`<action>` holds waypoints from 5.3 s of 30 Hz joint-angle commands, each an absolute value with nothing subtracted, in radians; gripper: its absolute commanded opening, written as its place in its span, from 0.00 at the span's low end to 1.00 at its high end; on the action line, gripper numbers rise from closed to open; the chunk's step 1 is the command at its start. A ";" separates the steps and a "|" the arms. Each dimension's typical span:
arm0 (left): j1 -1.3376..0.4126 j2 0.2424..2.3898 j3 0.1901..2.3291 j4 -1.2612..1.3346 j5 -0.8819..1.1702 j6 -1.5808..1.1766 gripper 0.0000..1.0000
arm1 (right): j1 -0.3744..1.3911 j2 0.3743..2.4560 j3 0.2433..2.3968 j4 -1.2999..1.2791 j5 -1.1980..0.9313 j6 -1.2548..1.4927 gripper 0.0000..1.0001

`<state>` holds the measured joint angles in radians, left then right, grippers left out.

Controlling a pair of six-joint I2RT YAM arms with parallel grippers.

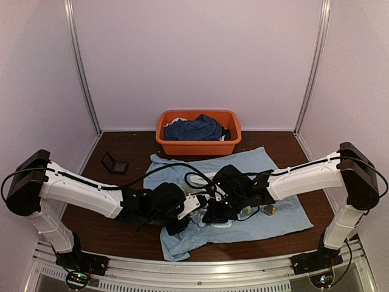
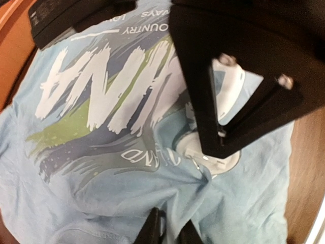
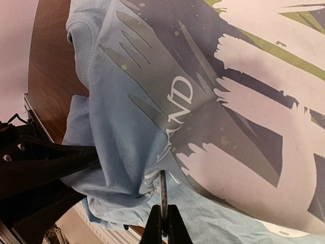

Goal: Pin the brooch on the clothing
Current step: Pin the brooch onto the flattened clothing.

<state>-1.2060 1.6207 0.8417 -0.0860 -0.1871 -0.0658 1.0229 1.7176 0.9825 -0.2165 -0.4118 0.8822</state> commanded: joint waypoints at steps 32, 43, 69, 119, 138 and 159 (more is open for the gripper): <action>-1.206 1.652 0.886 -0.056 -0.226 -0.094 0.00 | 1.088 1.758 1.057 -0.172 -0.479 0.823 0.00; -1.206 1.642 0.879 -0.031 -0.218 -0.110 0.00 | 1.110 1.775 1.081 -0.122 -0.537 0.806 0.00; -1.204 1.556 0.824 0.091 -0.130 -0.115 0.00 | 1.117 1.770 1.072 0.061 -0.696 0.842 0.00; -1.170 1.504 0.786 0.086 -0.108 -0.167 0.00 | 0.983 1.588 0.912 0.171 -0.628 0.927 0.00; -1.149 1.351 0.709 0.137 -0.030 -0.194 0.76 | 0.952 1.568 0.948 -0.021 -0.611 0.687 0.00; -1.003 1.252 0.646 0.183 0.138 -0.193 0.98 | 0.928 1.601 1.032 -0.195 -0.745 0.319 0.00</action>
<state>-1.0145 1.2381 0.6640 0.1154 0.0883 -0.1982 0.9295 1.5955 0.9894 -0.1444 -0.7155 0.4026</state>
